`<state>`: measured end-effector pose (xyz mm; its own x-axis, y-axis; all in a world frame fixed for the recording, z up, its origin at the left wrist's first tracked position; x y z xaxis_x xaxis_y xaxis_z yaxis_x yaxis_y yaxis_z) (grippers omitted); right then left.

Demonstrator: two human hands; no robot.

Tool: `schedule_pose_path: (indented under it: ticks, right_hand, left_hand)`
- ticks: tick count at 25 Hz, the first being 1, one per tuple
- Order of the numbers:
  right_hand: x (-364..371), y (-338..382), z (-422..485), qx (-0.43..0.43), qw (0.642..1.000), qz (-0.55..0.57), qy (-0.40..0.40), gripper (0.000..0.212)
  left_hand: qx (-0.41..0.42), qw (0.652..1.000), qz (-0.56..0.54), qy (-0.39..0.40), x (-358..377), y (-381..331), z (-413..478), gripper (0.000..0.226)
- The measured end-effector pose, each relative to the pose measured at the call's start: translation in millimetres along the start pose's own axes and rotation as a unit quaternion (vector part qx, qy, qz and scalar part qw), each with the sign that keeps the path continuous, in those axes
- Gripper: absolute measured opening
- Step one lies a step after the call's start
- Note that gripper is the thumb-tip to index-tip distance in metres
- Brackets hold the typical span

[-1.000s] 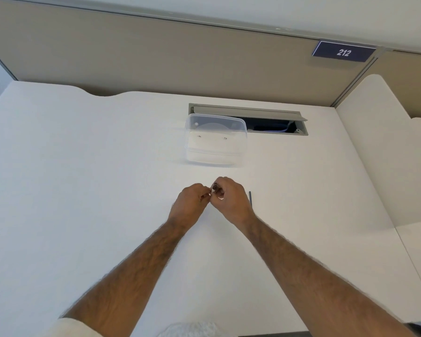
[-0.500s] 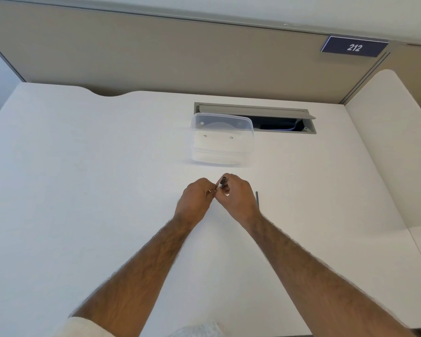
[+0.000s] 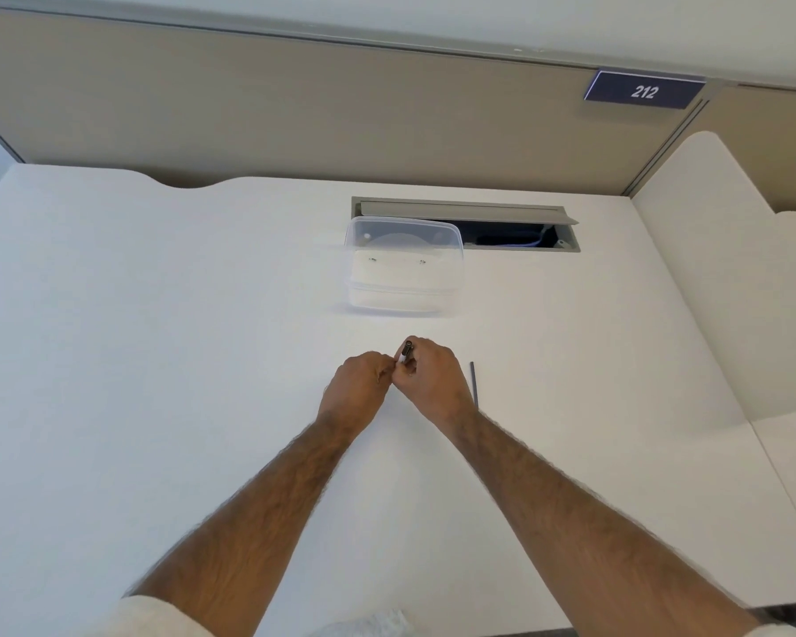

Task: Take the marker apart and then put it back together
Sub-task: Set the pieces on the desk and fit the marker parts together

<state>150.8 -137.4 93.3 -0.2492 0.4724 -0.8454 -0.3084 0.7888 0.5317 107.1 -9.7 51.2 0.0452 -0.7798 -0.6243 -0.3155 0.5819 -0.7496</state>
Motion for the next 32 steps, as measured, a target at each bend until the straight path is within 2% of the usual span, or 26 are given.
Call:
schedule_pose_path:
  ticks: [7, 10, 17, 23, 26, 28, 30, 32]
  right_hand:
    - [-3.1, 0.5, 1.4, -0.016, 0.999, 0.019, -0.026, 0.005]
    - [0.1, -0.8, 0.2, 0.001, 1.000, 0.006, 0.000, 0.007]
    - [-2.6, -3.2, 2.3, 0.008, 1.000, 0.003, 0.022, 0.012]
    - [-5.6, -7.2, 4.8, 0.000, 1.000, 0.006, 0.025, 0.015]
    - [-7.6, -8.3, 6.9, -0.023, 0.999, 0.029, 0.037, 0.009]
    - [-9.9, -12.2, 9.3, -0.024, 0.994, 0.089, 0.050, 0.005]
    - [-7.3, -19.2, 8.9, 0.001, 0.989, 0.144, 0.034, 0.018]
    - [0.1, -25.3, 6.6, 0.044, 0.990, 0.134, 0.014, 0.023]
  left_hand:
    - [0.009, 0.999, -0.014, -0.035, -4.4, -5.2, -4.8, 0.025]
    - [-0.002, 1.000, 0.002, -0.002, -1.9, -3.5, -3.9, 0.028]
    - [-0.003, 1.000, 0.006, 0.018, -2.0, -6.4, -2.7, 0.033]
    - [0.004, 1.000, 0.012, 0.015, -4.4, -9.1, -2.6, 0.039]
    - [0.007, 1.000, -0.006, 0.011, -10.1, -8.5, 0.2, 0.041]
    - [0.013, 1.000, -0.019, 0.013, -14.7, -9.2, 3.5, 0.036]
    - [0.015, 0.999, -0.039, 0.012, -18.5, -10.6, 4.9, 0.022]
    - [0.010, 0.998, -0.059, -0.001, -21.5, -13.5, 5.9, 0.015]
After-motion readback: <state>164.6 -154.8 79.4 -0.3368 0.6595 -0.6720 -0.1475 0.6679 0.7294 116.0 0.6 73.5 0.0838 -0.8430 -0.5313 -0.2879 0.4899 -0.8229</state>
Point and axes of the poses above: each hand's wrist, its own z-axis towards the middle knuckle, its own x-axis out of the palm, y = z × x, the point moved 1 cm from there along z, towards the middle knuckle, and after that the axes turned 7 degrees about -z, right-handed, at the moved point
